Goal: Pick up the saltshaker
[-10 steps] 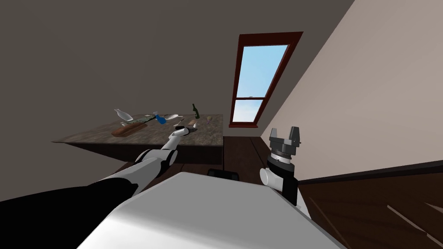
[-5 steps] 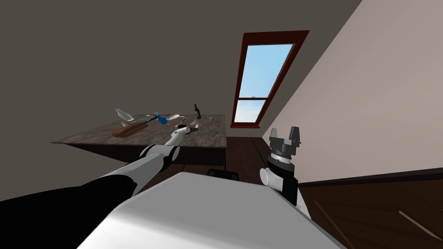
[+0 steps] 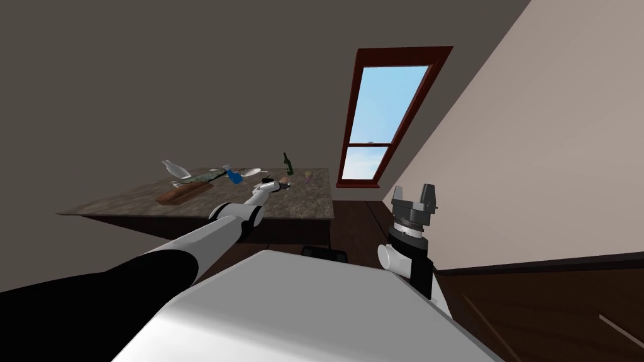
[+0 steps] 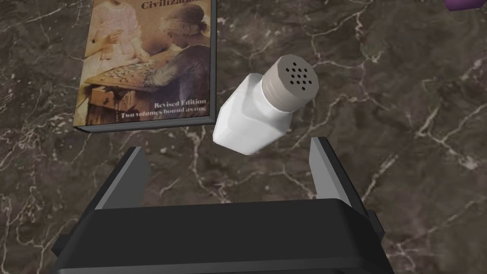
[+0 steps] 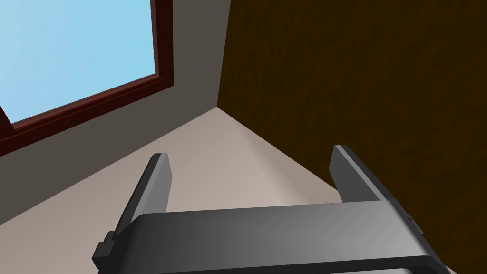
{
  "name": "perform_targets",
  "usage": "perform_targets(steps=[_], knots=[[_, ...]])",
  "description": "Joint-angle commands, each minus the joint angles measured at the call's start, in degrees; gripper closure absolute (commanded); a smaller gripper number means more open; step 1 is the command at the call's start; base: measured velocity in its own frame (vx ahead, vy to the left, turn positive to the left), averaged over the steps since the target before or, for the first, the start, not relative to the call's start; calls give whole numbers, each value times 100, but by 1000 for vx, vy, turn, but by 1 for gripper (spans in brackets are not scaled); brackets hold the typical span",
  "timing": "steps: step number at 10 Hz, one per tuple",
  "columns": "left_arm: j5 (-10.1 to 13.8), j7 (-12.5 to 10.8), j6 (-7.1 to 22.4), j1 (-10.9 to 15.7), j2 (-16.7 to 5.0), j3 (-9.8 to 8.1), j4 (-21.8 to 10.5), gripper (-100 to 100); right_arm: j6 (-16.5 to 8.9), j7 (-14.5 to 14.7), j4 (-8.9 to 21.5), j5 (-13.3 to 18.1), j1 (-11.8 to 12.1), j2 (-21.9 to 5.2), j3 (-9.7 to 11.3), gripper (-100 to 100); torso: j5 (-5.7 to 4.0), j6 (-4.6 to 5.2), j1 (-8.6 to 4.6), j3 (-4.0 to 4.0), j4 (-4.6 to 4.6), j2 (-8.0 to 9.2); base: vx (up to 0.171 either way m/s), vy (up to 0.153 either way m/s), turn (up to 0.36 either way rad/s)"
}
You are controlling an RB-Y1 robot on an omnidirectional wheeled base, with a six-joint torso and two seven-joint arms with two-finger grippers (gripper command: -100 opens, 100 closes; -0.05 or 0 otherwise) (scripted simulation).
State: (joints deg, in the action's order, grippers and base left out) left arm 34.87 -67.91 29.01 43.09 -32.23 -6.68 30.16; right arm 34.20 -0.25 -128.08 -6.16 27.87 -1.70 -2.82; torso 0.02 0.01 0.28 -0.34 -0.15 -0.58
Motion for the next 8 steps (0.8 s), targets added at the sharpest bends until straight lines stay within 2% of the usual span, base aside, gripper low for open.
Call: perform_targets(steps=[1, 2, 3, 5, 6, 8], knots=[[0, 0, 0, 0, 0, 0, 0, -100, 0, 0, 0, 0, 0, 0, 0, 0, 0, 0, 0, 0, 0, 0, 73, 34, -20], [1, 18, -11, 18, 1, 4, -16, 0, 0, 0, 0, 0, -1, 1, 0, 0, -1, -3, -14, 7, 1, 17, 12, 7, 3], [-96, -171, -4, -38, -4, 57, 71, -100, 0, 0, 0, 0, -1, 1, 1, 0, -4, -2, -24, 19, 6, 37, 5, 16, -63], [-289, -491, 8, -146, -13, 164, 241, -100, 0, 0, 0, 0, -2, 1, 1, 0, -4, -1, -19, 29, 10, 53, -14, 45, -95], [-289, -546, 8, -146, -13, 164, 241, -100, 0, 0, 0, 0, -2, 1, 1, 0, -2, -2, -13, 32, 11, 58, -11, 45, -30], [-483, -921, 20, -253, -21, 272, 411, -100, 0, 0, 0, 0, -2, 1, 1, 0, -3, -5, -14, 31, 11, 55, -3, 38, -68]])
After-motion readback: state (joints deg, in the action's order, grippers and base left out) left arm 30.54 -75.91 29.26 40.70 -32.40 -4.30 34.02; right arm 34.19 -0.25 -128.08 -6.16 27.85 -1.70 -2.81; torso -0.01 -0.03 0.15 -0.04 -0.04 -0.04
